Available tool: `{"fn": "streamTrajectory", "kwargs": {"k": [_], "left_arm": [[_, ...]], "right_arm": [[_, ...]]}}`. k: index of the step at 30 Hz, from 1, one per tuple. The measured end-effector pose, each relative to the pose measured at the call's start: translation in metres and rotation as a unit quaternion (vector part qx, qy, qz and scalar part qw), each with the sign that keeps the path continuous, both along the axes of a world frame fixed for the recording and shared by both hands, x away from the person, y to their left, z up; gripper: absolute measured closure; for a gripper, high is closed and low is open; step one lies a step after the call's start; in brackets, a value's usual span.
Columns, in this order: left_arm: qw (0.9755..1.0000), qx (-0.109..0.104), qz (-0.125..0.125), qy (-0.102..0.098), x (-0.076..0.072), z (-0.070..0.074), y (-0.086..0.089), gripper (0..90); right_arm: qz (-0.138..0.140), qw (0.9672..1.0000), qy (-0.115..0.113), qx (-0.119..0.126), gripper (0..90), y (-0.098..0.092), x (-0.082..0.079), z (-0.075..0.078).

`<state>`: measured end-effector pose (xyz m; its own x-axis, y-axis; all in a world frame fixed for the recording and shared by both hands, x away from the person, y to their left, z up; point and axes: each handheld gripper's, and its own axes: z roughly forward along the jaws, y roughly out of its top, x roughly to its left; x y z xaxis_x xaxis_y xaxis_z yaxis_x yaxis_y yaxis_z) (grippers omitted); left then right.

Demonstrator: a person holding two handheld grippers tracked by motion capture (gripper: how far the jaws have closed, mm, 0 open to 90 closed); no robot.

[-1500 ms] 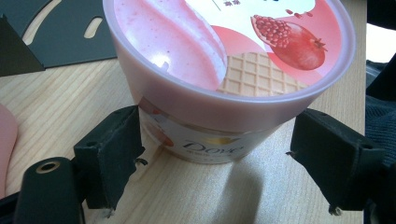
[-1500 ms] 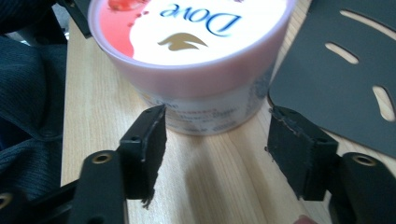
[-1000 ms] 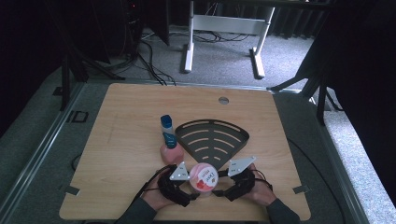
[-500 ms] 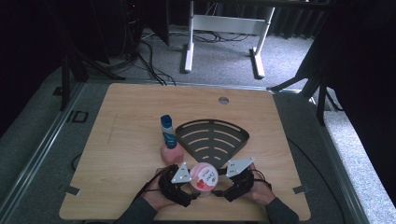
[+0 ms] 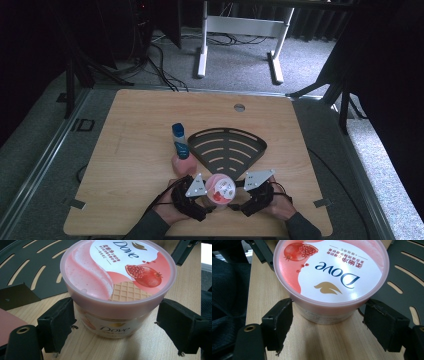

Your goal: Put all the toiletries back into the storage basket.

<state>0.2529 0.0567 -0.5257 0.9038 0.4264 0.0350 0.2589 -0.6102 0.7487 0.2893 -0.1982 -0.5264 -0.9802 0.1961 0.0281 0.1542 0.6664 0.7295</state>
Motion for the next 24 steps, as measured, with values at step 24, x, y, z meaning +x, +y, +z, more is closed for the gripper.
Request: {"fn": "streamTrajectory", "kwargs": {"k": [24], "left_arm": [[1.0,-0.002,-0.005,-0.004,0.008,0.005,-0.011,15.4]], "right_arm": [[-0.009,0.9999,-0.009,-0.002,23.5,-0.011,0.003,0.007]]}}
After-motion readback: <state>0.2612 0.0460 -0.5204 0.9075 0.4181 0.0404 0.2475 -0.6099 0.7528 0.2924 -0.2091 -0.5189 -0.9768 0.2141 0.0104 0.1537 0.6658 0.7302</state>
